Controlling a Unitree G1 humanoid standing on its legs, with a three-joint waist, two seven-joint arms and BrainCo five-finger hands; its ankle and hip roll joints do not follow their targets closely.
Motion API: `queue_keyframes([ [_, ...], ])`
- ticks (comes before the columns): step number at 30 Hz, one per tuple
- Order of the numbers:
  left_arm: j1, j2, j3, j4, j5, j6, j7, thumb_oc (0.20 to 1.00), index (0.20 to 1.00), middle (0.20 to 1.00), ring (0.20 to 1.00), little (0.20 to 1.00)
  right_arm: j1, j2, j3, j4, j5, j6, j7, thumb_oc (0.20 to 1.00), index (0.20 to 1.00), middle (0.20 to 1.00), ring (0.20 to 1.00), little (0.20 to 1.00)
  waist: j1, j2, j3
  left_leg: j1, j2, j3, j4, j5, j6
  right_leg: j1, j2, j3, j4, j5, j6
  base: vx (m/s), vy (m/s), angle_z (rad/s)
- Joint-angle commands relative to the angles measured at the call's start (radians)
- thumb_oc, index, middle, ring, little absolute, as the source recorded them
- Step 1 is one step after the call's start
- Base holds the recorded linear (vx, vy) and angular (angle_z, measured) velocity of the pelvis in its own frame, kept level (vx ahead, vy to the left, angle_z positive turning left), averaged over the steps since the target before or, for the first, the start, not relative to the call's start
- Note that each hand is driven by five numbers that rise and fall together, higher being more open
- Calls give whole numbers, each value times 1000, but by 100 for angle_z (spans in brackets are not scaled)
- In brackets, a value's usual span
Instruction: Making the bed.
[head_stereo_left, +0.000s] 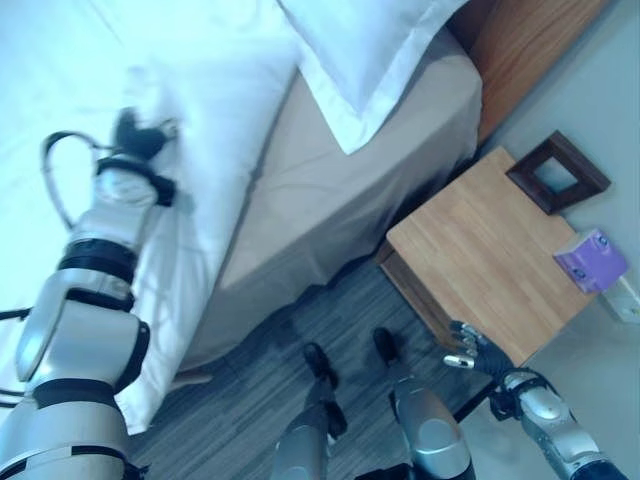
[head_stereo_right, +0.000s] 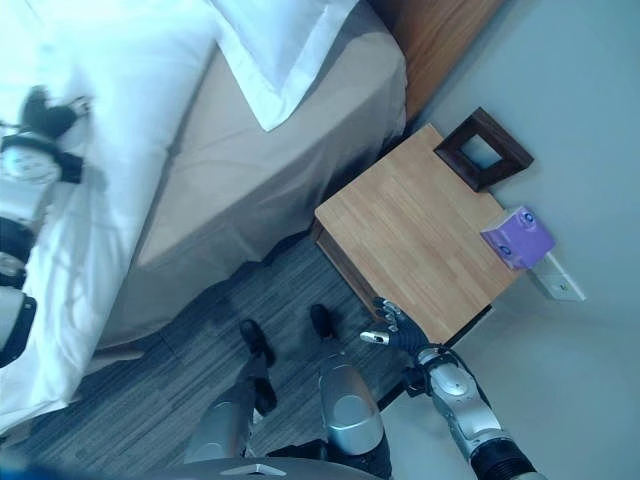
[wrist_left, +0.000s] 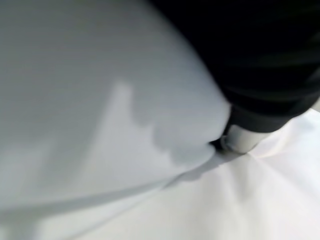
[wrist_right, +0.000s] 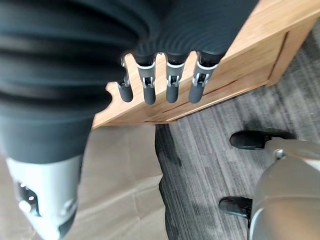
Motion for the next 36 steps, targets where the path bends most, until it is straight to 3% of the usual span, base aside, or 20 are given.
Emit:
queue_keyframes([
  [1,-54,-119,10,-108,-90,-163,-7,200,200,200,200,200,38,2,-2,-16,-26,-39,-11,1000,1000,1000,1000,1000,-25,42,-85,65,34,14,10,-20,-66,-76,-18,30,62,-7,64,-29,-18,10],
  [3,-12,-184,-70,-304,-104,-185,-48,200,200,200,200,200,34,5,1,-11,-50,-36,-26,1000,1000,1000,1000,1000,-25,53,-87,68,27,2,10,-20,-62,-63,-24,22,56,-4,64,-33,-12,8],
  [6,73,-235,-132,-464,-190,-185,-123,200,200,200,200,200,39,-1,6,-17,-85,-30,-35,1000,1000,1000,1000,1000,-26,66,-91,72,21,-1,10,-20,-58,-55,-28,26,51,-2,64,-29,14,15],
  [9,184,-296,-214,-591,-217,-154,-206,200,200,200,200,200,45,-18,2,-32,-107,-22,-38,1000,1000,1000,1000,1000,-36,80,-88,77,18,7,10,-22,-54,-50,-31,34,46,1,64,-32,34,7],
  [12,233,-287,-231,-613,-234,-140,-242,200,200,200,200,200,49,-28,-5,-42,-106,-23,-35,1000,1000,1000,1000,1000,-42,86,-84,80,16,11,10,-23,-52,-50,-31,38,45,2,65,-21,35,-2],
  [13,260,-276,-244,-604,-234,-128,-257,655,655,655,655,655,53,-35,-10,-44,-109,-23,-33,1000,1000,1000,1000,1000,-45,90,-85,80,16,16,10,-24,-52,-52,-31,43,44,4,66,-26,35,-4],
  [14,289,-257,-247,-597,-228,-116,-282,1000,1000,1000,1000,1000,55,-43,-11,-38,-119,-24,-27,1000,1000,1000,1000,1000,-48,96,-85,81,14,20,10,-25,-52,-50,-32,49,39,7,67,-20,36,-6],
  [19,322,-185,-221,-647,-257,-118,-308,1000,1000,1000,1000,1000,64,-55,-17,-31,-129,-20,-15,1000,1000,1000,1000,1000,-48,111,-96,87,13,20,10,-25,-54,-43,-34,49,36,6,68,-7,5,-8],
  [27,378,-64,-115,-856,-433,-160,-340,1000,1000,1000,1000,1000,105,-69,-46,-32,-129,-34,5,1000,1000,1000,1000,1000,-21,131,-147,117,9,-6,10,-24,-54,4,-41,20,40,-10,65,8,-16,-1],
  [29,450,-63,-17,-907,-502,-183,-341,1000,1000,1000,1000,1000,119,-56,-70,-13,-111,-35,4,1000,1000,1000,1000,1000,-5,137,-168,131,5,-19,10,-26,-53,26,-46,7,41,-19,63,26,-10,10],
  [30,452,-63,-15,-908,-502,-182,-341,1000,1000,1000,1000,1000,119,-57,-70,-13,-111,-35,4,1000,1000,1000,1000,1000,-6,137,-168,132,5,-20,10,-26,-53,27,-46,7,41,-19,63,31,-13,10],
  [31,541,-85,61,-949,-542,-188,-349,1000,1000,1000,1000,1000,117,-43,-103,13,-89,-36,-10,1000,1000,1000,1000,1000,11,137,-181,141,3,-29,10,-27,-51,44,-48,-2,39,-25,61,20,-10,8],
  [32,544,-85,63,-951,-542,-187,-349,1000,1000,1000,1000,1000,117,-44,-102,13,-89,-36,-10,950,950,950,950,950,9,137,-181,141,3,-30,10,-27,-51,45,-48,-3,38,-25,61,37,-18,11],
  [33,654,-107,148,-979,-562,-190,-358,1000,1000,1000,1000,1000,87,-47,-154,17,-66,-42,-42,200,200,200,200,200,24,136,-194,151,3,-33,10,-31,-49,60,-51,-8,32,-28,60,42,-7,11],
  [36,832,-178,239,-998,-592,-191,-362,1000,1000,1000,1000,1000,-54,-105,-284,-11,13,-73,-128,200,200,200,200,200,51,134,-218,171,1,-32,10,-45,-40,80,-53,-6,23,-32,59,38,6,3],
])
